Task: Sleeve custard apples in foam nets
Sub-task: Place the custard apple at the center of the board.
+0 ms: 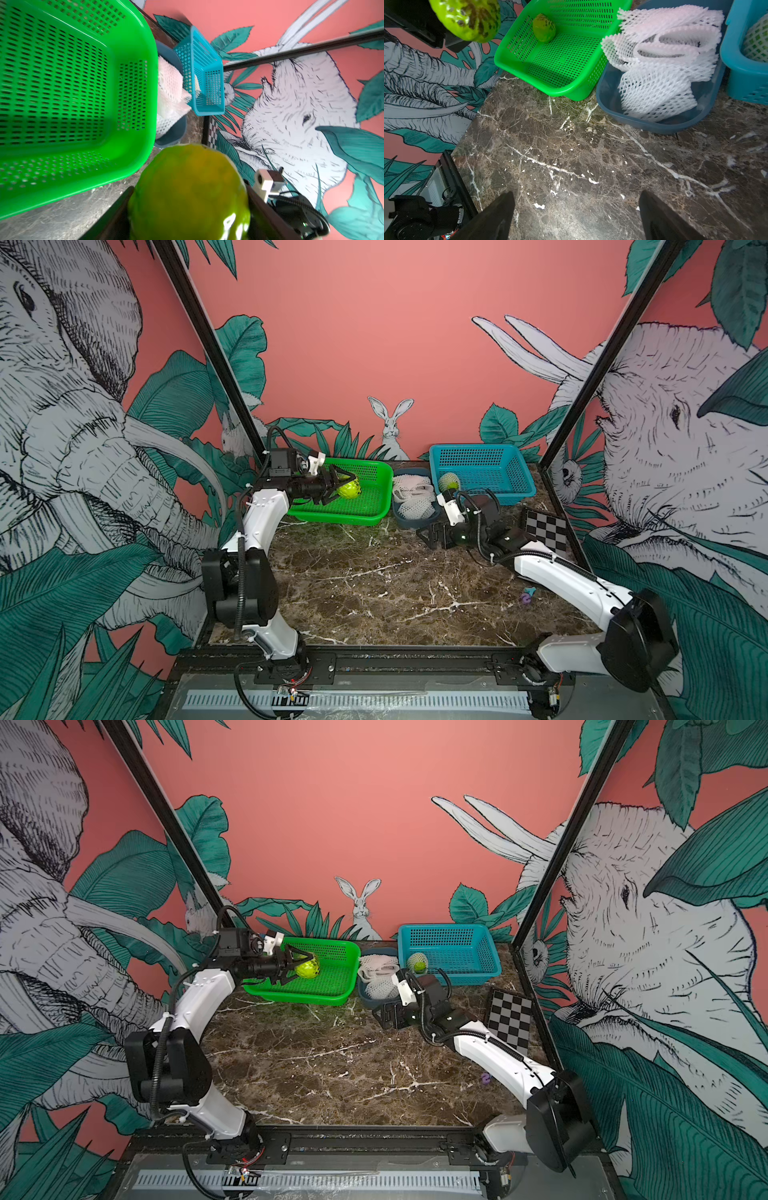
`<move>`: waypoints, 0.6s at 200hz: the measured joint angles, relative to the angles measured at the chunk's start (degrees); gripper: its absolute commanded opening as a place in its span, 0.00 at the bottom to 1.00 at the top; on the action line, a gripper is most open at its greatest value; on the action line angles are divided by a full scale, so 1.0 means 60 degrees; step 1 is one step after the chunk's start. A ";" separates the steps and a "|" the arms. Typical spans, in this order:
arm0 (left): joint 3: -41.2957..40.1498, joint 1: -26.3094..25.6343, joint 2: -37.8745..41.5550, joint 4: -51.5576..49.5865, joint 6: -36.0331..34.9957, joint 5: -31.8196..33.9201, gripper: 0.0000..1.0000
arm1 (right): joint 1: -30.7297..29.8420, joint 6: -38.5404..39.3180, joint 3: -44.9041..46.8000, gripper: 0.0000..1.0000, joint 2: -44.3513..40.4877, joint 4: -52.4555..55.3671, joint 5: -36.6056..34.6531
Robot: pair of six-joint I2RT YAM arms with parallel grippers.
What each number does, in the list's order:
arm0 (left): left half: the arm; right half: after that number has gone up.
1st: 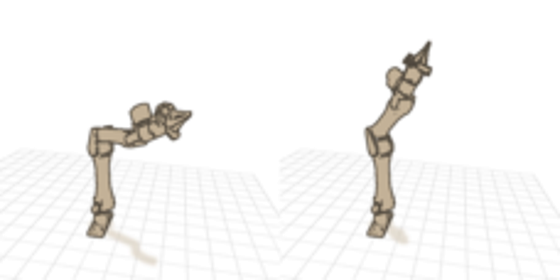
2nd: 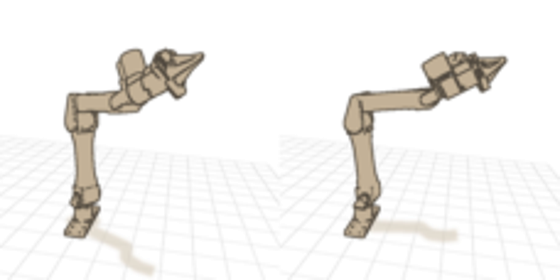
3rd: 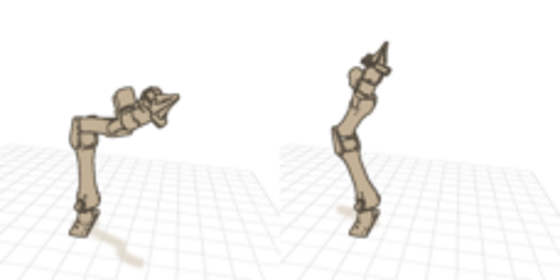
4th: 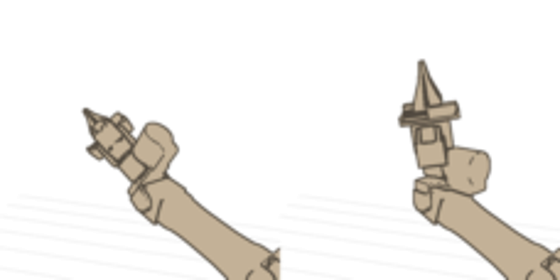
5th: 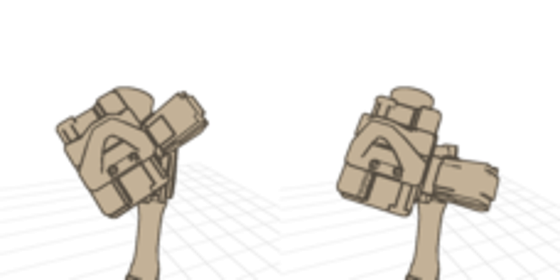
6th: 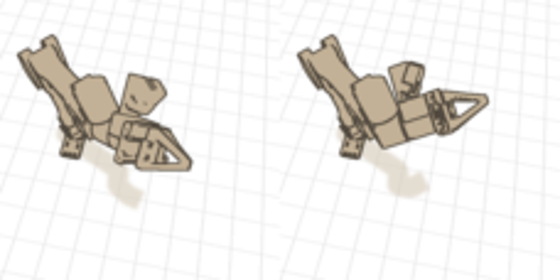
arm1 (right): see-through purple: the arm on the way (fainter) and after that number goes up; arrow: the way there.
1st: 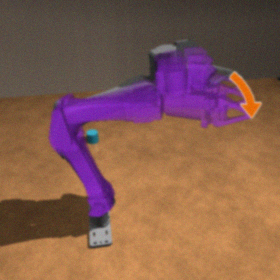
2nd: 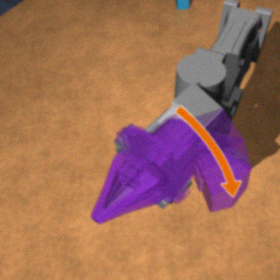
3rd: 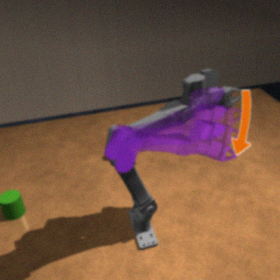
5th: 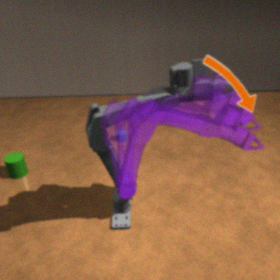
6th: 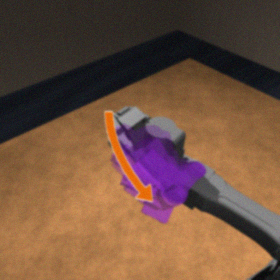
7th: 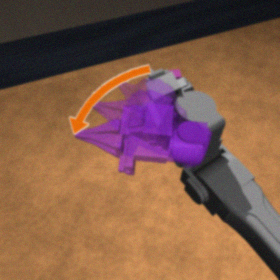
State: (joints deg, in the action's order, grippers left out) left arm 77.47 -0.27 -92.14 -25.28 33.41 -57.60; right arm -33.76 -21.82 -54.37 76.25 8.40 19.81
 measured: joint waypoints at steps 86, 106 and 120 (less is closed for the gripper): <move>-0.1206 -0.1402 0.0969 -0.1723 -0.2477 -0.0437 0.61 | 0.0000 0.0412 0.0000 0.95 -0.0339 0.0634 -0.0554; -0.1224 -0.1785 0.0965 -0.2218 -0.2845 0.0033 0.60 | 0.0000 0.0514 0.0000 0.95 -0.0430 0.0769 -0.0754; -0.1198 -0.2109 0.0965 -0.2565 -0.3060 0.0692 0.60 | -0.0004 0.0576 0.0000 0.95 -0.0506 0.0903 -0.0925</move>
State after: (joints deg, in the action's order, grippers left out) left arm 70.28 -12.93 -86.35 -40.66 15.05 -53.45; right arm -33.78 -18.37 -54.37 73.21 13.82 14.26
